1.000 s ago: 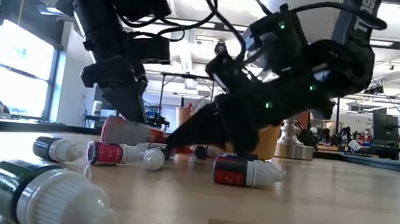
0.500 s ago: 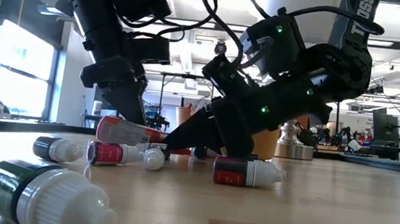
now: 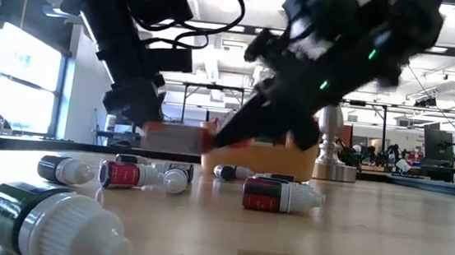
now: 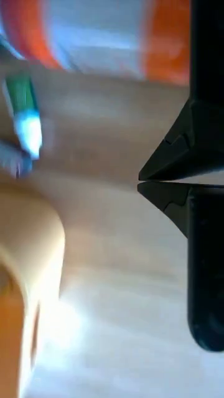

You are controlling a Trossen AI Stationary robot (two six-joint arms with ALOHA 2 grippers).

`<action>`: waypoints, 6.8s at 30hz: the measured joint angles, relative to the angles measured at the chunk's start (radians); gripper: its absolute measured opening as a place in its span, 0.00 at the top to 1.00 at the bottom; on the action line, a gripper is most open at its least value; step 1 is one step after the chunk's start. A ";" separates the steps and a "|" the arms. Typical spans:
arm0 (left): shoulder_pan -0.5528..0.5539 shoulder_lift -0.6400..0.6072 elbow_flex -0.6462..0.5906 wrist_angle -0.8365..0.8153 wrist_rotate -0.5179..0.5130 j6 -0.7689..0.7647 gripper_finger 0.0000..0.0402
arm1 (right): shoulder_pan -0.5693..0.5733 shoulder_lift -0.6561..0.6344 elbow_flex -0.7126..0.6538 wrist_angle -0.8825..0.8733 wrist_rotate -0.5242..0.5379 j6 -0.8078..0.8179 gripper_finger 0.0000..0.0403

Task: Pick & Place food coloring
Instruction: Put the large orange food coloring bottle into the yellow container, then put the small violet food coloring bottle into the yellow container, then put the small blue food coloring bottle into the yellow container

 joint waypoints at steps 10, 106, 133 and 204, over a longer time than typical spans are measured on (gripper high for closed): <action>0.001 -0.034 0.002 -0.061 -0.289 -0.085 0.98 | 0.091 -0.411 0.017 -0.608 0.289 -0.099 0.73; -0.074 -0.345 -0.002 -0.073 -0.186 -0.131 0.98 | 0.194 -0.165 0.326 -0.968 0.072 0.136 0.66; -0.273 -0.601 -0.580 0.692 -0.222 -0.188 0.98 | 0.182 0.055 -0.148 0.005 0.173 0.421 0.66; -0.274 -0.066 -0.513 0.774 -0.319 -0.460 0.65 | 0.014 -0.377 -0.015 -0.093 0.285 -0.025 0.65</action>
